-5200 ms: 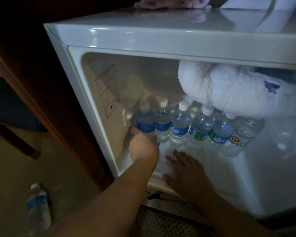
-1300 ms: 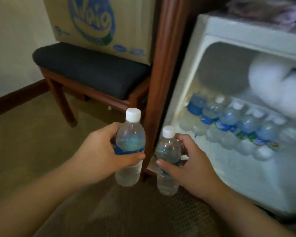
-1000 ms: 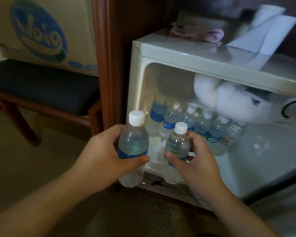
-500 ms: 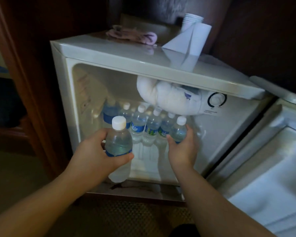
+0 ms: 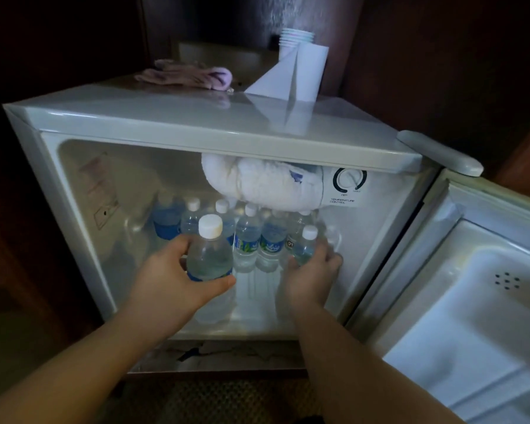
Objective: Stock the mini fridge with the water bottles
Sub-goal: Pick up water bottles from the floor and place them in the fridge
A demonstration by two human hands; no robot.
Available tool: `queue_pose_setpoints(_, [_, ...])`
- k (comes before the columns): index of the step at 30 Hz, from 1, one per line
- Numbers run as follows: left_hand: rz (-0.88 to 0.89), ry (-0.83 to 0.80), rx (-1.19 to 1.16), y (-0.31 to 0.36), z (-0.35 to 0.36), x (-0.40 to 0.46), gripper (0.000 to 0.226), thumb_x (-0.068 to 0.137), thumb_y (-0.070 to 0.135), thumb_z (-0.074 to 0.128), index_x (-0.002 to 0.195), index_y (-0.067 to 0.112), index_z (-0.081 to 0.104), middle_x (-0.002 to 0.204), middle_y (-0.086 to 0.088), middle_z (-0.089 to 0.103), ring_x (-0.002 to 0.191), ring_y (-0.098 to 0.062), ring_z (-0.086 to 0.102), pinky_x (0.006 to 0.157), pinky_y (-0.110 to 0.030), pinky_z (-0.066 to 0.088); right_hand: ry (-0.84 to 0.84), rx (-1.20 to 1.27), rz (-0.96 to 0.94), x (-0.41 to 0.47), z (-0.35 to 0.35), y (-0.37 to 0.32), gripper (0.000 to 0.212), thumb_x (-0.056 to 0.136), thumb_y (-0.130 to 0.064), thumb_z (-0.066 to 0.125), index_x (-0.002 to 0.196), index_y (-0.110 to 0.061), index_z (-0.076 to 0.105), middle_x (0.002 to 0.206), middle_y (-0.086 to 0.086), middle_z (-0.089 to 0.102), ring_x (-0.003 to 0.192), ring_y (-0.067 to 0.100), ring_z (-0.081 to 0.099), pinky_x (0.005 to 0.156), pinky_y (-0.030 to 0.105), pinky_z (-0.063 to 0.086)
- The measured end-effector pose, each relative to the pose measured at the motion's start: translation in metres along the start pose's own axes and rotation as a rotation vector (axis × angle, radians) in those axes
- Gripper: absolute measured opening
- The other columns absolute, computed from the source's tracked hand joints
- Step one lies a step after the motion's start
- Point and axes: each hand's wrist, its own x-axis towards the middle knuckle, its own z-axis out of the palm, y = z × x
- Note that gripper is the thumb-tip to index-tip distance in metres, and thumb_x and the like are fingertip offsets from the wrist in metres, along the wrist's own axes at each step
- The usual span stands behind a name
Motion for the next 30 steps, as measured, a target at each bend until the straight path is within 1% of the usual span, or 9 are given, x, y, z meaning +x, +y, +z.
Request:
queue_pose_setpoints(4, [0.009,-0.016,-0.019,-0.003,0.008,0.0,0.051,0.063,0.036,0.097,0.103,0.036,0.065,0.093,0.035,0.068,0.088,0.011,0.065,0.065,-0.002,0.046,0.014,-0.019,0.011,0.001,0.008,0.005,0.062,0.083,-0.011,0.08,0.138,-0.013,0.051,0.127,0.014,0.042,0.118,0.039,0.051,0.102,0.046,0.049])
queue_pose_setpoints(9, [-0.017,-0.005,-0.047,-0.014,0.014,0.0,0.056,0.062,0.036,0.098,0.108,0.035,0.067,0.093,0.02,0.074,0.089,0.007,0.067,0.066,-0.008,0.048,0.032,0.03,0.051,0.008,0.015,0.004,0.073,0.085,-0.015,0.08,0.149,-0.013,0.045,0.135,0.014,0.042,0.125,0.037,0.049,0.105,0.043,0.045])
queue_pose_setpoints(15, [-0.047,-0.01,-0.059,-0.021,0.019,0.001,0.052,0.062,0.037,0.097,0.098,0.045,0.061,0.093,0.034,0.068,0.09,0.016,0.063,0.069,-0.011,0.046,0.018,-0.022,0.045,0.008,0.013,0.005,0.075,0.089,-0.02,0.077,0.153,-0.014,0.038,0.142,0.013,0.044,0.126,0.034,0.052,0.096,0.041,0.048])
queue_pose_setpoints(18, [-0.064,-0.008,-0.061,-0.025,0.022,0.003,0.053,0.063,0.038,0.097,0.1,0.046,0.06,0.092,0.025,0.071,0.09,0.017,0.062,0.072,-0.014,0.047,0.017,0.029,0.118,0.003,0.011,0.008,0.078,0.085,-0.013,0.077,0.15,-0.01,0.035,0.141,0.015,0.048,0.127,0.037,0.053,0.096,0.043,0.049])
queue_pose_setpoints(21, [-0.072,-0.002,-0.065,-0.031,0.027,0.007,0.058,0.062,0.04,0.097,0.107,0.044,0.062,0.097,0.022,0.071,0.09,0.016,0.062,0.072,-0.014,0.048,0.001,0.036,0.114,-0.01,0.012,0.015,0.089,0.079,-0.01,0.082,0.152,-0.007,0.03,0.143,0.018,0.041,0.13,0.04,0.048,0.103,0.045,0.048])
queue_pose_setpoints(24, [-0.092,0.008,-0.087,-0.037,0.035,0.014,0.062,0.06,0.043,0.097,0.113,0.039,0.065,0.097,0.02,0.073,0.09,0.009,0.066,0.073,-0.017,0.051,0.011,-0.046,0.006,-0.033,0.014,0.027,0.071,0.075,-0.018,0.083,0.134,-0.004,0.047,0.126,0.016,0.047,0.116,0.039,0.053,0.093,0.046,0.053])
queue_pose_setpoints(25, [-0.097,0.014,-0.091,-0.038,0.039,0.017,0.064,0.059,0.044,0.097,0.115,0.037,0.066,0.097,0.019,0.073,0.089,0.007,0.067,0.074,-0.019,0.052,-0.024,-0.097,-0.067,-0.04,0.014,0.032,0.06,0.077,-0.021,0.081,0.128,-0.007,0.053,0.119,0.013,0.05,0.11,0.037,0.056,0.088,0.044,0.053])
queue_pose_setpoints(27, [-0.102,0.027,-0.101,-0.04,0.048,0.024,0.064,0.06,0.045,0.097,0.115,0.036,0.067,0.095,0.02,0.073,0.087,0.007,0.067,0.071,-0.017,0.051,-0.239,-0.283,-0.222,-0.051,0.015,0.044,0.045,0.085,-0.032,0.071,0.124,-0.016,0.057,0.119,0.007,0.053,0.11,0.031,0.057,0.088,0.042,0.051])
queue_pose_setpoints(30, [-0.105,-0.002,-0.115,-0.04,0.063,0.035,0.058,0.063,0.042,0.097,0.11,0.04,0.063,0.094,0.021,0.072,0.085,0.012,0.065,0.063,-0.008,0.047,-0.566,-0.566,-0.34,-0.069,0.03,0.071,0.059,0.098,-0.054,0.045,0.148,-0.022,0.045,0.157,0.013,0.041,0.144,0.035,0.039,0.116,0.052,0.033])
